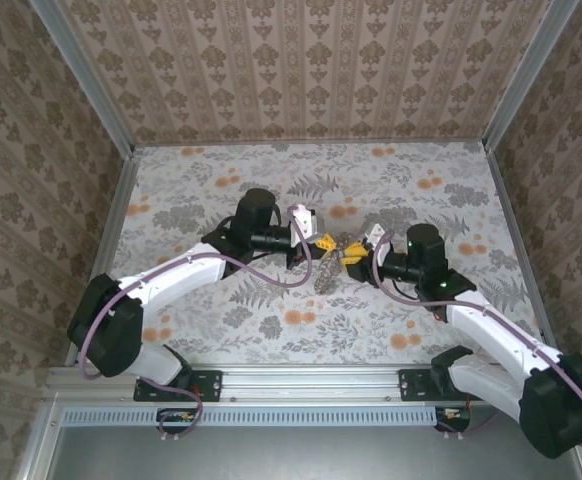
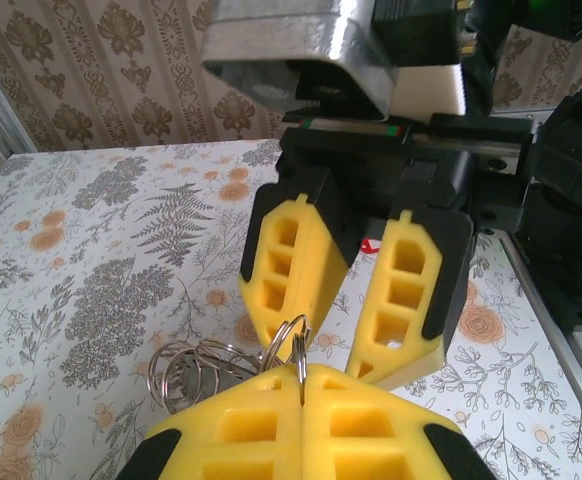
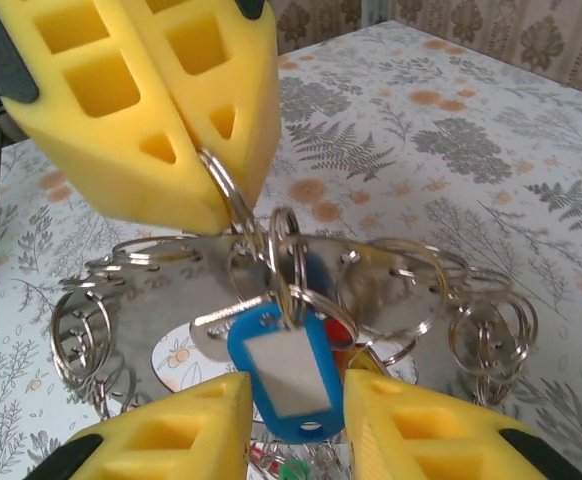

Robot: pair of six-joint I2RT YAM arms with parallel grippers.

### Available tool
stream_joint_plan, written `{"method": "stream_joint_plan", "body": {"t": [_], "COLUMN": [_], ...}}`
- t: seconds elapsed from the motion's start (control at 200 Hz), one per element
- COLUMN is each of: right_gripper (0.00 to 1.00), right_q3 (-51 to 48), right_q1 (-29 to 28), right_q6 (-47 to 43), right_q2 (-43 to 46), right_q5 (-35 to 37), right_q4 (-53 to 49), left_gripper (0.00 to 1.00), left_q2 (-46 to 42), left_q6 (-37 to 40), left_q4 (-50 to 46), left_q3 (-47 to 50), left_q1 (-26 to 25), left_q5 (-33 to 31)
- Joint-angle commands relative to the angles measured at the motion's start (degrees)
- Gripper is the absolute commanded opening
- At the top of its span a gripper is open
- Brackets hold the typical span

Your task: Put the keys on the keyring

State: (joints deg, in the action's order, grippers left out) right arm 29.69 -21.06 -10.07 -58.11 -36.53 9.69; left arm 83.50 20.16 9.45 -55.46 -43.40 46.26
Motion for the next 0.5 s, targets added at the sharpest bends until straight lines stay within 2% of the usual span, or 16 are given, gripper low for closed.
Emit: {"method": "stream_joint_plan", "body": {"t": [0.0, 0.11, 0.27, 0.495], "right_gripper": [0.29, 0.29, 0.29, 0.34], "right_q3": [3.0, 4.5, 5.8, 2.5], "right_q1": [-1.4, -3.5, -5.5, -5.1], "right_q6": [4.1, 6.1, 4.8, -0.9], "right_q2": [-2.6, -5.3, -6.9, 0.0], "right_q5": [-2.6, -0.2, 6.6, 16.5], "right_q4": [7.5, 9.2, 5.7, -0.9], "left_gripper": [0.0, 0.0, 0.0, 0.0], "left_q2": [-0.4, 0.3, 0.8, -1.1], "left_q6": [-0.2, -1.4, -3.6, -0.2], "left_q4": [2.8, 4.5, 8.5, 2.5], "left_q3": [-1.8, -1.8, -0.9, -0.6], "left_q1": [-0.4, -0.6, -0.8, -0.4], "left_q5": [2.4, 3.2, 3.4, -5.3]}}
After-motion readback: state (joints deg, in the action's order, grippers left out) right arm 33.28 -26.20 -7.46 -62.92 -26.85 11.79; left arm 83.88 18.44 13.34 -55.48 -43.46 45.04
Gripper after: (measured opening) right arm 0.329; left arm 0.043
